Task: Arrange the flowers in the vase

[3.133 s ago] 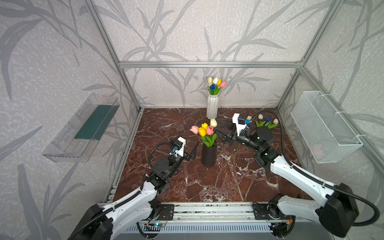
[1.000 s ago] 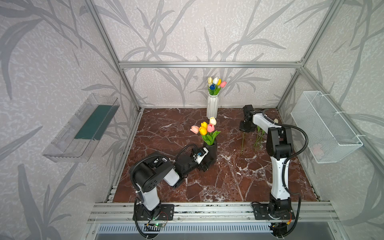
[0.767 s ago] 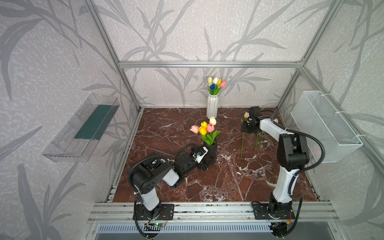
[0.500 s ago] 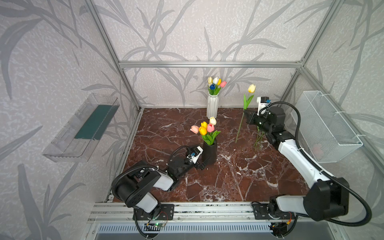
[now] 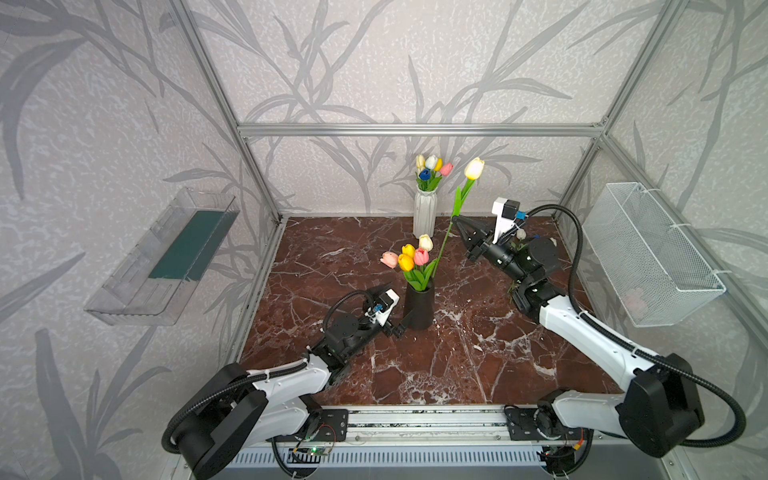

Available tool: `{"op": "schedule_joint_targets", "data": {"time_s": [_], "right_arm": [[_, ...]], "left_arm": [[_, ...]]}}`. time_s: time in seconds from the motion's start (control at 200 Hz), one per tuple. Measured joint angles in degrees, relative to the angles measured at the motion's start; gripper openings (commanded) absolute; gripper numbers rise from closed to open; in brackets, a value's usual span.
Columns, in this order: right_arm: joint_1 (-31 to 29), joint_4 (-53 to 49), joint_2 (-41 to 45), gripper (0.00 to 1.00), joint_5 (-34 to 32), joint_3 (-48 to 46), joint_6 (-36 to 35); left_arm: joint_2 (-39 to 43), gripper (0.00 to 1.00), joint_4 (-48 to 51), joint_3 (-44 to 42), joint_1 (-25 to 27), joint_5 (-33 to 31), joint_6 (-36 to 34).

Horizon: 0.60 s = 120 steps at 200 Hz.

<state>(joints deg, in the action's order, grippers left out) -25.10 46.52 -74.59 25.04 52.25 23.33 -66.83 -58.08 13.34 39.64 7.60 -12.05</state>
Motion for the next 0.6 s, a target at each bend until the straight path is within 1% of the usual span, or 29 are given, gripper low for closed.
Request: {"op": "schedule_joint_targets", "data": {"time_s": [0.315, 0.6], "right_arm": [[-1.64, 3.19, -0.76, 0.00, -1.60, -1.46, -0.02], [-2.56, 5.68, 0.50, 0.00, -2.25, -4.33, -1.31]], "left_arm": [[-0.17, 0.97, 1.07, -0.46, 0.00, -0.94, -0.50], [-3.26, 0.97, 0.15, -0.46, 0.00, -1.77, -1.05]]}}
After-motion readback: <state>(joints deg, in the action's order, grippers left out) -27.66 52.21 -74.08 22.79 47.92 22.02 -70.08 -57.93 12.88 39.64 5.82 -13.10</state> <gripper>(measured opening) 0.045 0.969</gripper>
